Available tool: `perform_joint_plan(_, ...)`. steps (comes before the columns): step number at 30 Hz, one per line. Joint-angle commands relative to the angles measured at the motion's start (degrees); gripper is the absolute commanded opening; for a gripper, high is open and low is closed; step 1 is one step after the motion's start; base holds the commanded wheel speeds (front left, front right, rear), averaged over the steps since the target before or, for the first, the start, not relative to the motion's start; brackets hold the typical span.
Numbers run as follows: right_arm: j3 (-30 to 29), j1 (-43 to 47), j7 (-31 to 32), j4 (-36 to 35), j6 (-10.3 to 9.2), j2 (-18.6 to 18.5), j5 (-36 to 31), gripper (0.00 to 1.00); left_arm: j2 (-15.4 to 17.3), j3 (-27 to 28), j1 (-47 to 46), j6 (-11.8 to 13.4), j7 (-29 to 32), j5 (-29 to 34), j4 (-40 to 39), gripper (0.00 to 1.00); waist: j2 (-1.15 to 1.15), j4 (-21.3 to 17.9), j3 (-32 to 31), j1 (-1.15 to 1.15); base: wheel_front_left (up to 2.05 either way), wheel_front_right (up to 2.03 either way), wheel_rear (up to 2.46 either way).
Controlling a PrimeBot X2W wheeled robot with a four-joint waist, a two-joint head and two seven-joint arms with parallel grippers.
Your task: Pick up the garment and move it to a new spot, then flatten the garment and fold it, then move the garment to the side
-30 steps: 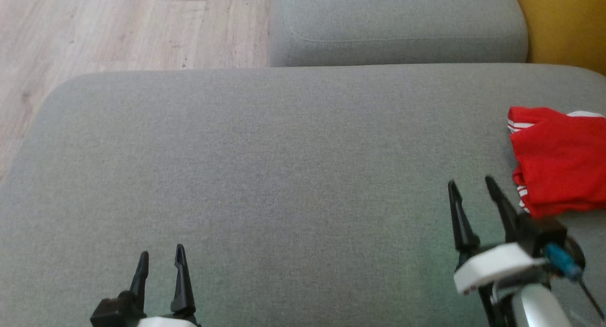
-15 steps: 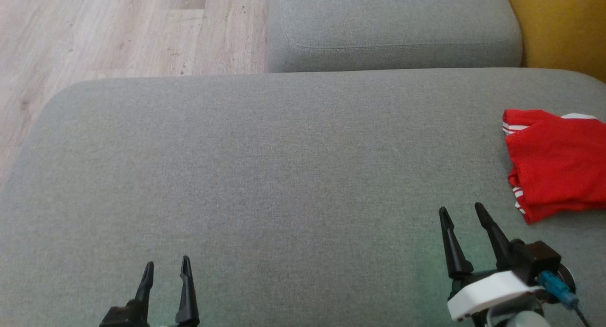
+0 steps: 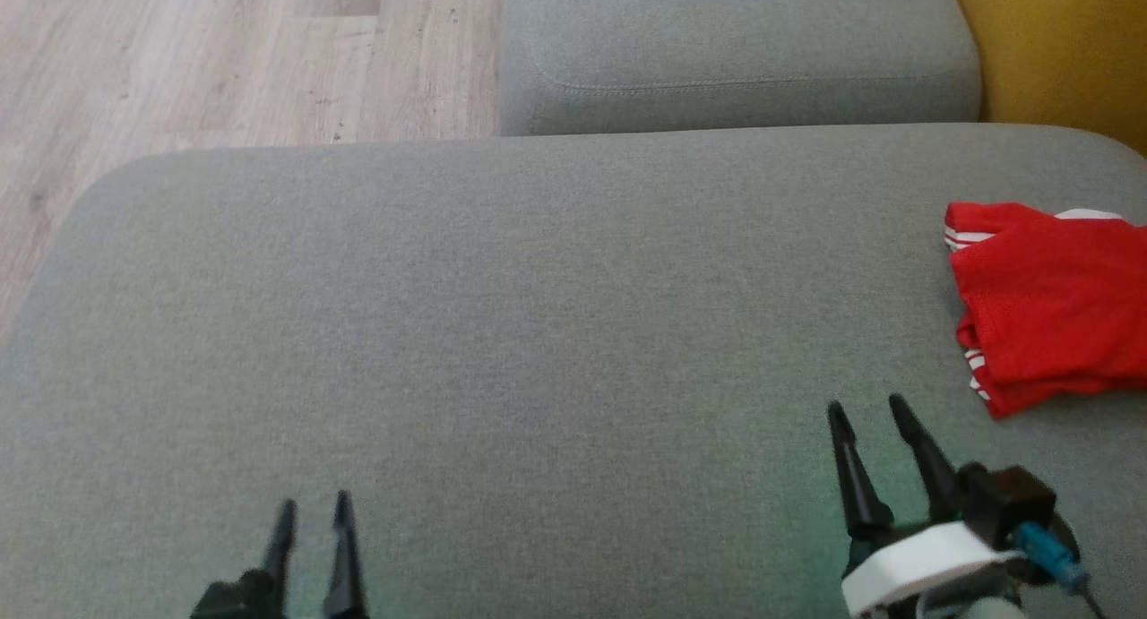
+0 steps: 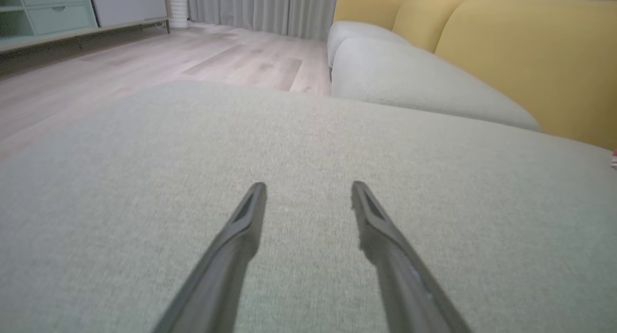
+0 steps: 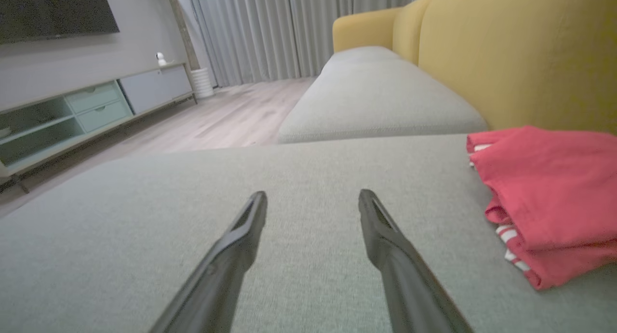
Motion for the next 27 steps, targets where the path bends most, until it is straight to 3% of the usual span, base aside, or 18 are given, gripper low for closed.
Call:
perform_joint_plan(1,0.0,0.0,0.0,0.4,0.00,0.0,0.0,0.00,-0.1,0.0,0.0,0.0,0.0,-0.1,0.4,0.00,0.00,0.0,0.0,0.00,0.00,0.00,0.00)
perform_joint_plan(5,0.0,0.7,0.1,3.6,0.00,0.0,0.6,0.00,-1.0,0.0,0.6,-0.2,0.3,-0.5,3.0,0.00,0.00,-0.1,0.1,0.00,0.00,0.00,0.00)
perform_joint_plan(27,-1.1,-1.3,2.1,3.3,0.04,-0.8,16.2,0.00,-2.8,5.0,-1.8,-4.2,3.5,-11.4,3.2,0.00,0.00,-0.6,0.4,0.00,0.00,0.00,0.00)
